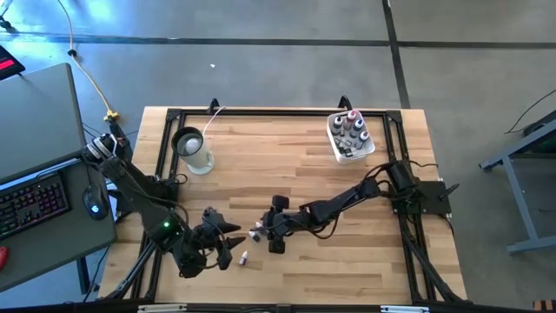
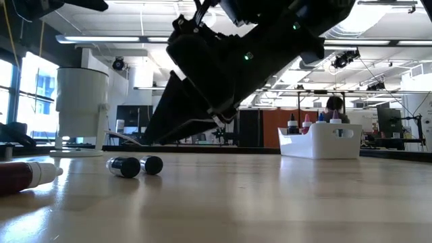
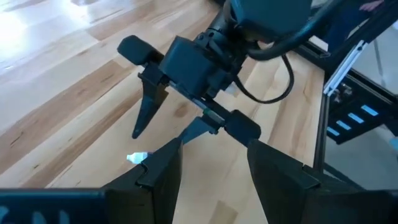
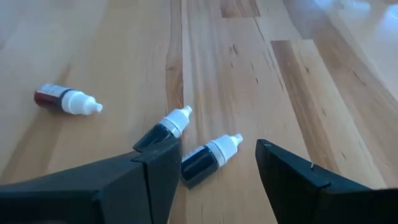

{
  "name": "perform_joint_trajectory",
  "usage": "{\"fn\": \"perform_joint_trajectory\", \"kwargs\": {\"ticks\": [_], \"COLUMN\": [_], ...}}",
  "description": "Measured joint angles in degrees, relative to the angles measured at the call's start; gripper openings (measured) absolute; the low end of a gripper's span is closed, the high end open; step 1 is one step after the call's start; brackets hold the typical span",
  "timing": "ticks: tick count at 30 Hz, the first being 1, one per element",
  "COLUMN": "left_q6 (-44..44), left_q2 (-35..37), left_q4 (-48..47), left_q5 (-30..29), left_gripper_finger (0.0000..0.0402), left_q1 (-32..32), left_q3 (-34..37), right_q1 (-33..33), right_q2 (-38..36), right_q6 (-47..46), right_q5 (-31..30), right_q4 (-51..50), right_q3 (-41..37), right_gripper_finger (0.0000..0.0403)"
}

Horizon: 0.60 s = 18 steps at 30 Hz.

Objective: Pick & Place food coloring
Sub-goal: Put the small violet food coloring bottle into the white bin

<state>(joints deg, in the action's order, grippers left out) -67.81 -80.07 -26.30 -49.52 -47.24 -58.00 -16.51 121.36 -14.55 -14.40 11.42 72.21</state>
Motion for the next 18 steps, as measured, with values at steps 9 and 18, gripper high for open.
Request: {"fn": "perform_joint_trajectory", "kwargs": {"ticks": [9, 18], "left_q6": [0.0, 0.0], "left_q2": [-2.0, -3.5], "left_q4": [4.0, 6.5], "left_q5": [-0.2, 0.3], "left_gripper_finger": [0.0181, 0.0181], "left_q1": [0.0, 0.0], "left_q3": [0.0, 0.0], "right_q1": [0.0, -0.3], "right_q2": [5.0, 5.2], "right_q6": [-0.3, 10.2], "right_q5": [-0.1, 1.2], "right_q4": [2.1, -3.2], "right_q3": [0.2, 0.5], "right_gripper_finger": [0.0200, 0.0193]}}
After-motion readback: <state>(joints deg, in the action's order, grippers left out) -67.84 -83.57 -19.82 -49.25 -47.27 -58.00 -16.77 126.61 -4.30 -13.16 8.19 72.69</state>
